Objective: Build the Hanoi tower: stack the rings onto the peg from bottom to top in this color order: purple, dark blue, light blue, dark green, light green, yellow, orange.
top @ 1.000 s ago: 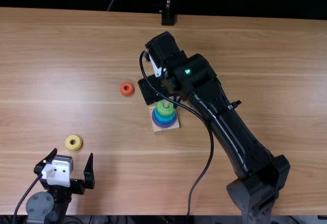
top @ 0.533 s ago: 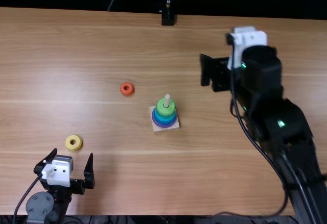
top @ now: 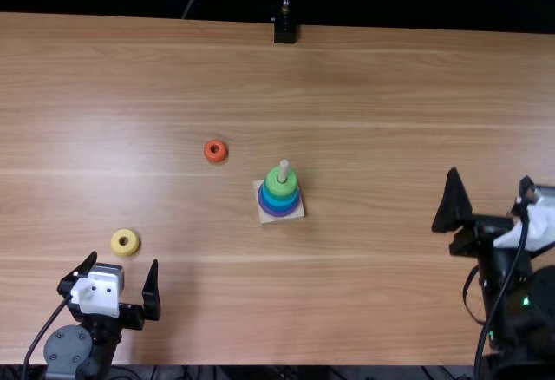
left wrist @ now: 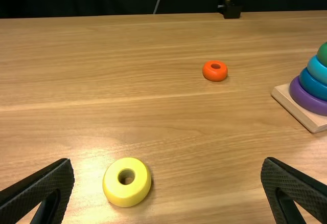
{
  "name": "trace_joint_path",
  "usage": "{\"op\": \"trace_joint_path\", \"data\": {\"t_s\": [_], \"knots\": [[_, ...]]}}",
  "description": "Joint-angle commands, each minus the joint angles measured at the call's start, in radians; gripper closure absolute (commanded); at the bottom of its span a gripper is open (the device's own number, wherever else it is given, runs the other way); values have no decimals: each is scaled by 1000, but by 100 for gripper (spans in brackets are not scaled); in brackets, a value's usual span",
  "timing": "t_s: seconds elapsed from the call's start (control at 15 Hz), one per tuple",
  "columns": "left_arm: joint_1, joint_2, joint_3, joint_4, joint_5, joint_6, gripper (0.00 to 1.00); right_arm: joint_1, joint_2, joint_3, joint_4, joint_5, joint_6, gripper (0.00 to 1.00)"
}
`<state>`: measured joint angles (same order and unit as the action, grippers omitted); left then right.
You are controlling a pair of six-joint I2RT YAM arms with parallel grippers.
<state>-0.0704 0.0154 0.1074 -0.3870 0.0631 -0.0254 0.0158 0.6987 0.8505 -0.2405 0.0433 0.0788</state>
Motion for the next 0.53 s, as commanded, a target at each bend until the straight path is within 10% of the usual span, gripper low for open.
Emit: {"op": "trace_joint_path", "data": {"t_s": [0.0, 0.13, 0.47], "knots": [[6, -15, -107, -73, 22, 14, 0, -25, -82, -126, -2, -87, -68, 0], [6, -15, -107, -73, 22, 14, 0, -50, -269, -301, 0, -111, -213, 0], [6, -15, -107, -73, 22, 14, 0, -89, -541, -588, -22, -111, -219, 0]]}}
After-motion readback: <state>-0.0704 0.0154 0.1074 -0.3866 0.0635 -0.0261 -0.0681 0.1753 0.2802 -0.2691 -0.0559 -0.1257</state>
